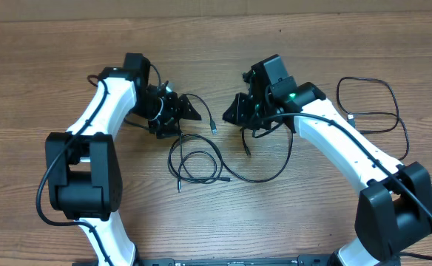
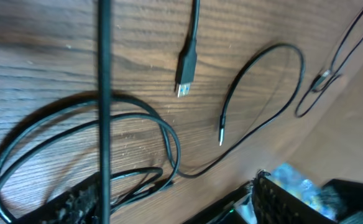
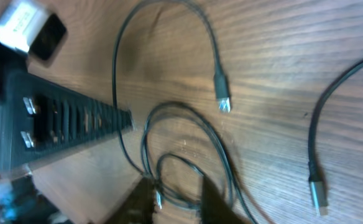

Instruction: Untangle cables

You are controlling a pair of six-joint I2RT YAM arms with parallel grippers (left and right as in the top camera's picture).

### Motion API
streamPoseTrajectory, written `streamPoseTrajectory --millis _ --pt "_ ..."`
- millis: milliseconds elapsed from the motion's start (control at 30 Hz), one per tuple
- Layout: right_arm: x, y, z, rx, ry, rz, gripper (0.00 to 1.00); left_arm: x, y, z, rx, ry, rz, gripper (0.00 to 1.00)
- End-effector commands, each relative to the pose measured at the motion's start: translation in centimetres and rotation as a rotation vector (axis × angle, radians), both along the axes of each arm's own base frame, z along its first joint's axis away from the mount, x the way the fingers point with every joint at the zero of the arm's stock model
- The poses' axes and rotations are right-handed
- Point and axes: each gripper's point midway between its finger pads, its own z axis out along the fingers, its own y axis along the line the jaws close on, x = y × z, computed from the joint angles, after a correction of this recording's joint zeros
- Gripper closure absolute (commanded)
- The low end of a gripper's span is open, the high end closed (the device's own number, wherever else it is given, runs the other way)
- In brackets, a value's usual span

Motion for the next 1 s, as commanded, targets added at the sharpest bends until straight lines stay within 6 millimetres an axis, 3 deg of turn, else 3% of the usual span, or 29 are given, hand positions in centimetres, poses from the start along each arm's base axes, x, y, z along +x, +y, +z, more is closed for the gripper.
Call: streamPoseTrajectory --millis 0,33,133,267,467,733,967 --pt "-1.9 1.8 -0.6 0.014 -0.013 0.135 0.61 0.3 0.2 0.6 -0.074 0.040 0.062 0.29" --pt "-2.2 2.3 -0.7 0.013 -0.016 0.154 0.54 0.3 0.2 0.8 -0.091 0.053 0.081 0.31" --pt "-3.1 3.7 -0.9 0.014 -0.030 0.205 0.48 0.5 0.3 1.2 -0.122 0.090 0.128 0.31" --pt "-4.3 6.2 -1.0 0.012 -0.070 0.264 0.48 0.5 -0.1 1.8 -0.163 0.127 0.162 0.27" --pt "-5.0 8.0 -2.3 -0.054 -0.124 0.290 0.48 0.6 -0.9 2.9 -0.242 0.132 0.157 0.27" --pt "-5.1 11.1 -5.8 -0.033 -0.112 0.301 0.50 0.7 -0.8 2.7 -0.232 0.120 0.155 0.27" --pt "-4.5 11.8 -8.5 -0.039 -0.099 0.297 0.54 0.8 -0.8 2.7 -0.233 0.112 0.152 0.26"
